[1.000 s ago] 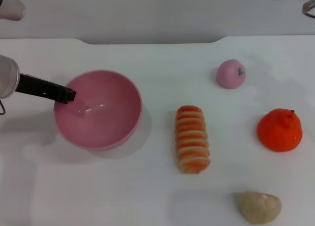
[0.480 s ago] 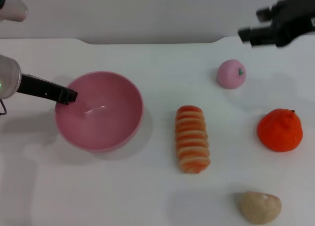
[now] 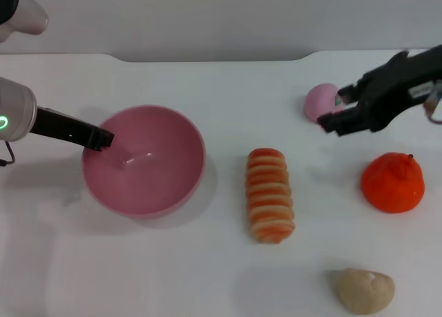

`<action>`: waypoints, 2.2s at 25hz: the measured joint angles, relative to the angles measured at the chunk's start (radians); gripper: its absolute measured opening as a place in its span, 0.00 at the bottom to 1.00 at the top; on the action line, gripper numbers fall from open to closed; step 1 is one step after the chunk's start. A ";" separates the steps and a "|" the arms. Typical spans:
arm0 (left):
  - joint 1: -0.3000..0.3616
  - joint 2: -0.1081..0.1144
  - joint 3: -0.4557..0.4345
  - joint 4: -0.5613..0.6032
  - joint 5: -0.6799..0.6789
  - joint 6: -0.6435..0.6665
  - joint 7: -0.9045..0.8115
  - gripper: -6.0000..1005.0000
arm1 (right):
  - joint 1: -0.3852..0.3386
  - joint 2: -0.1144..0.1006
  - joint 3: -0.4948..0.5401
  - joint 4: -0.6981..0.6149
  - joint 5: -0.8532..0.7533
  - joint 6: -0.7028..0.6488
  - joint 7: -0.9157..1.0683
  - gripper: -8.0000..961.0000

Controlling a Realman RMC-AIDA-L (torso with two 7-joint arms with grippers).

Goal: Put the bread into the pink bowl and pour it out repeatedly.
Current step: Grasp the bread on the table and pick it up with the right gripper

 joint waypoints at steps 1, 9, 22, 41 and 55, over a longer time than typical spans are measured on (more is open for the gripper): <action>0.000 0.000 0.001 -0.001 0.000 0.000 0.000 0.05 | 0.003 0.004 -0.004 0.013 0.002 -0.001 0.000 0.58; 0.004 0.000 0.019 -0.010 -0.007 0.002 0.001 0.05 | 0.013 0.015 -0.044 0.081 0.030 -0.029 -0.023 0.58; 0.018 0.002 0.022 -0.011 -0.021 0.002 0.013 0.05 | 0.029 0.018 -0.125 0.232 -0.038 -0.135 -0.026 0.72; 0.024 0.000 0.038 -0.011 -0.023 -0.005 0.027 0.05 | 0.048 0.020 -0.256 0.448 0.004 -0.326 -0.046 0.73; 0.033 0.000 0.040 -0.012 -0.024 -0.001 0.039 0.05 | 0.052 0.022 -0.313 0.549 -0.006 -0.413 -0.044 0.73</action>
